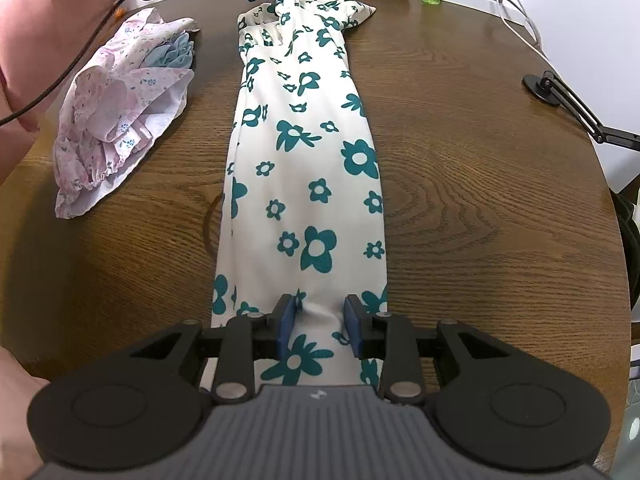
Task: Fold clothes
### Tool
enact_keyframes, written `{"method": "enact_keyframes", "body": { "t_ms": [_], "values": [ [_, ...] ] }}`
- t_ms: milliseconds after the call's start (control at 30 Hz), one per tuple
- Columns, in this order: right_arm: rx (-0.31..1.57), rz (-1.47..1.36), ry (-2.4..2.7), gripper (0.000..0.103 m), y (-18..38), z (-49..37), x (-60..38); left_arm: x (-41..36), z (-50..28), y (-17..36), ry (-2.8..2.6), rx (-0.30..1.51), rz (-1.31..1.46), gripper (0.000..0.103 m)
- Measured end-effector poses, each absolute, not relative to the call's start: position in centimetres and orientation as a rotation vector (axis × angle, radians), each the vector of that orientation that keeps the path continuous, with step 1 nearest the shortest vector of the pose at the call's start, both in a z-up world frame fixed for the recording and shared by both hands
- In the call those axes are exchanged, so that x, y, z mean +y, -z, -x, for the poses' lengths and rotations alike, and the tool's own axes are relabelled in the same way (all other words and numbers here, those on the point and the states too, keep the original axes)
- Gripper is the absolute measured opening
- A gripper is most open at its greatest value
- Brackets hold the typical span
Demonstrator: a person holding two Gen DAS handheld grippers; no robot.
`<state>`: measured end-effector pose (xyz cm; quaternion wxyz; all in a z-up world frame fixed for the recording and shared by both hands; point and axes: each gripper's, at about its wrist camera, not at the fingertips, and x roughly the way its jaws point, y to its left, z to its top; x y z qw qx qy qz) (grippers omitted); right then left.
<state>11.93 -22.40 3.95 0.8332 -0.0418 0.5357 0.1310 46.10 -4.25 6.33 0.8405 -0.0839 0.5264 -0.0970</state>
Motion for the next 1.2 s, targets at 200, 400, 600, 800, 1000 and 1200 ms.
{"method": "enact_keyframes", "body": {
  "t_ms": [200,400,600,800,1000,1200],
  "values": [
    [1.131,0.096,-0.275,0.028,-4.0,-11.8,-22.3,-4.9,-45.0,-6.4,0.212,1.113,0.117,0.001],
    [1.122,0.116,-0.274,0.028,-3.9,-11.5,-22.1,-2.3,-41.8,-9.4,0.204,0.994,0.117,0.001],
    [1.116,0.122,-0.269,0.028,-4.0,-11.4,-22.0,-2.4,-42.6,-4.1,0.108,1.088,0.051,0.002],
    [1.11,0.139,-0.288,0.037,-4.7,-10.6,-21.8,-3.1,-42.3,-3.0,0.072,1.088,-0.018,0.012],
    [1.059,0.083,-0.293,0.043,-6.9,-9.1,-22.9,-3.5,-40.3,-7.0,0.099,0.922,-0.071,0.042],
    [1.043,0.118,-0.286,0.042,-6.1,-8.9,-21.7,-7.0,-39.4,-6.6,0.244,0.858,-0.217,0.041]
  ]
}}
